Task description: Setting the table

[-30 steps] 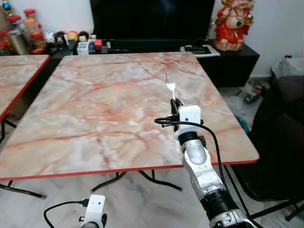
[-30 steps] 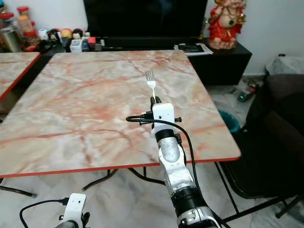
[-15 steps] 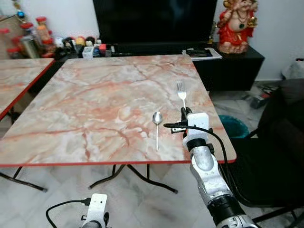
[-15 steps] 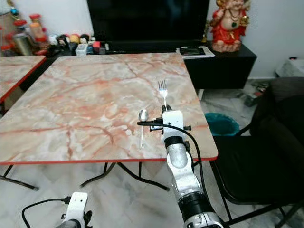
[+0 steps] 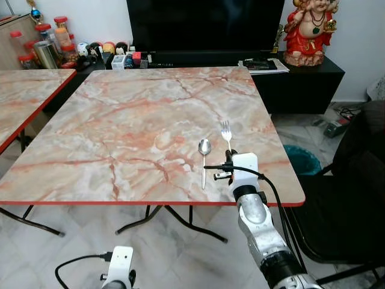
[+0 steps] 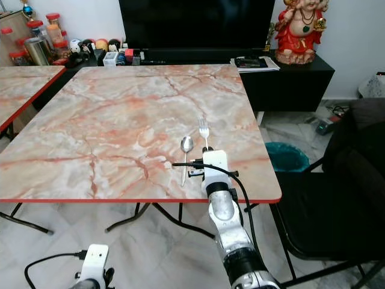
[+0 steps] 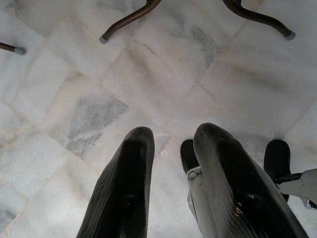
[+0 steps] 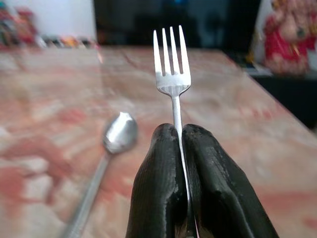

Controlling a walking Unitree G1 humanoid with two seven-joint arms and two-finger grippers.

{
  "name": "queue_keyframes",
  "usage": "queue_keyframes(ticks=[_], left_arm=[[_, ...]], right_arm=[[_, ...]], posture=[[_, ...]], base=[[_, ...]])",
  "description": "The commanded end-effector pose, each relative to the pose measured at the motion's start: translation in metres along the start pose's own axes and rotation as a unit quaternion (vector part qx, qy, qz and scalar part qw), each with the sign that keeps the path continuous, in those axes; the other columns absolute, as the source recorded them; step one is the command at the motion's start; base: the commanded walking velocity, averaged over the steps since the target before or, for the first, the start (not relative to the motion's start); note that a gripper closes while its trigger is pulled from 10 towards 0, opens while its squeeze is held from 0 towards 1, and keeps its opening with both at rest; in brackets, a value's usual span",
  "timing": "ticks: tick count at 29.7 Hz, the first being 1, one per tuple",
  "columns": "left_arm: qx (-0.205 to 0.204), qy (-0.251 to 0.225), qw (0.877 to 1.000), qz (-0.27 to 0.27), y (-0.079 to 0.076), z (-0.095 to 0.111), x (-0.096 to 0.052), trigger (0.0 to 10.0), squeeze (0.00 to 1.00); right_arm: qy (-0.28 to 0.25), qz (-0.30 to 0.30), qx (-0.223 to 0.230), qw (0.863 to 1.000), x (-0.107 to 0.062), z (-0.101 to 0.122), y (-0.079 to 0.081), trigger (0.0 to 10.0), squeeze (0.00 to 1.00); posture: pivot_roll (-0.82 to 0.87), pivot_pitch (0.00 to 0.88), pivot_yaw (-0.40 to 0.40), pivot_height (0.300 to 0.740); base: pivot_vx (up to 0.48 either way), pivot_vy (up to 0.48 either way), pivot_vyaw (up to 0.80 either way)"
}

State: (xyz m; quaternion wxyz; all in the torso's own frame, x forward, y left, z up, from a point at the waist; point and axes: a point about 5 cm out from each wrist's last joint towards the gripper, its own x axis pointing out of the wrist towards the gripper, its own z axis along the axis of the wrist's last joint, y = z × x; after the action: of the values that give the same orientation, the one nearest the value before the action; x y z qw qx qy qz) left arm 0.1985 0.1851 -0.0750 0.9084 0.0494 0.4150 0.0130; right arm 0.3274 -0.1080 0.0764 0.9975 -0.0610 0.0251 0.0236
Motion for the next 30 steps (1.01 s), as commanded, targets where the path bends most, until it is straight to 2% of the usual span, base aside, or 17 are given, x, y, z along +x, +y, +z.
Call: queue_keyframes(ticks=[1,4,10,14,24,30], left_arm=[[-0.001,0.005,1.0,0.006,0.003,-0.001,0.0,10.0,0.0],[-0.003,0.006,1.0,0.007,0.004,-0.002,0.0,10.0,0.0],[-0.002,0.007,1.0,0.008,0.006,-0.001,0.0,10.0,0.0],[-0.001,0.005,1.0,0.011,0.009,0.0,0.0,10.0,0.0],[0.0,0.01,1.0,0.013,0.013,-0.004,-0.001,10.0,0.0],[0.004,0.013,1.0,0.015,0.016,-0.006,-0.002,10.0,0.0]], right_arm=[[0.013,-0.009,-0.006,1.0,0.004,0.001,-0.001,10.0,0.0],[0.038,-0.026,-0.007,0.999,0.014,0.003,-0.001,10.0,0.0],[0.065,-0.024,0.004,0.998,0.02,0.003,0.003,10.0,0.0],[0.098,-0.031,0.03,0.994,0.03,0.008,0.001,10.0,0.0],[0.125,-0.044,0.026,0.991,0.034,0.005,-0.006,10.0,0.0],[0.142,-0.014,0.041,0.989,0.032,-0.002,0.0,10.0,0.0]], posture=[[-0.03,0.0,0.03,0.74],[-0.03,0.0,0.033,0.74],[-0.02,0.0,0.045,0.74],[-0.02,0.0,0.044,0.74],[0.0,0.0,0.053,0.74],[0.02,0.0,0.054,0.74]], base=[[0.0,0.0,0.0],[0.0,0.0,0.0],[0.0,0.0,0.0],[0.0,0.0,0.0],[0.0,0.0,0.0],[0.0,0.0,0.0]])
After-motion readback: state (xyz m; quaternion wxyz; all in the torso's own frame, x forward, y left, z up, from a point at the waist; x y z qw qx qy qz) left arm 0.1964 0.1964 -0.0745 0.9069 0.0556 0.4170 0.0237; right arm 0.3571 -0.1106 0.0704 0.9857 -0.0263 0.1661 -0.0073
